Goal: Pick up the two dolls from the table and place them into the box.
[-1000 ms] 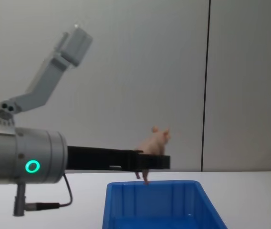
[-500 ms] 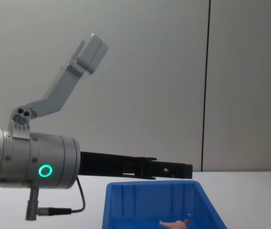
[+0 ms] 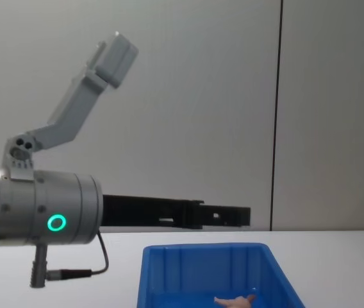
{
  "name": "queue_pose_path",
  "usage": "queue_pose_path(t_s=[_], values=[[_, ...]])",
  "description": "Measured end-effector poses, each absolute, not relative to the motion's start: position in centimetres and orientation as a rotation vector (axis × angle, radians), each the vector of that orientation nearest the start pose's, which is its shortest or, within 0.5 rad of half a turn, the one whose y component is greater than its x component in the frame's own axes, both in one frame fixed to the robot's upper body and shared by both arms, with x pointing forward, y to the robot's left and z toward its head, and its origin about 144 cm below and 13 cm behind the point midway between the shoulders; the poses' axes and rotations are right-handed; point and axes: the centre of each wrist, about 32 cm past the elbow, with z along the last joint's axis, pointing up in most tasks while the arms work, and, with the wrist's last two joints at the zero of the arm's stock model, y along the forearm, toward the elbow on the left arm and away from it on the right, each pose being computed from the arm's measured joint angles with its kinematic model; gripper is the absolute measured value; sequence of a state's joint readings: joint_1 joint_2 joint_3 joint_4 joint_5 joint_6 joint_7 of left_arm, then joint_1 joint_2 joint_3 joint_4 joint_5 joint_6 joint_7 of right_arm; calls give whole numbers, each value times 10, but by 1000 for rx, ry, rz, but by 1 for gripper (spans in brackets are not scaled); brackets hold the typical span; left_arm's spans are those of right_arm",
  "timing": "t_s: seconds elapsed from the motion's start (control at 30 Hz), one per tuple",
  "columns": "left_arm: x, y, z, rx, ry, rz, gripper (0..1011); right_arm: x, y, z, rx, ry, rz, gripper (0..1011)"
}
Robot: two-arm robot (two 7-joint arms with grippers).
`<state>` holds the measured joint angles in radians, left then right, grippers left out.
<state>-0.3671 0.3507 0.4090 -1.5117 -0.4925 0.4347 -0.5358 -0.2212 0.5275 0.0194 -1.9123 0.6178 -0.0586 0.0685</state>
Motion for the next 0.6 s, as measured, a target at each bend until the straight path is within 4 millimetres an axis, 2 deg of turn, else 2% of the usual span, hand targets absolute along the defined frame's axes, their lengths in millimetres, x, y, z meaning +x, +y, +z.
queue_pose_path(t_s=[0.6], values=[[508,226,1235,82,63,894,1001,401,-329,1214,185,-27,-1343,1001]])
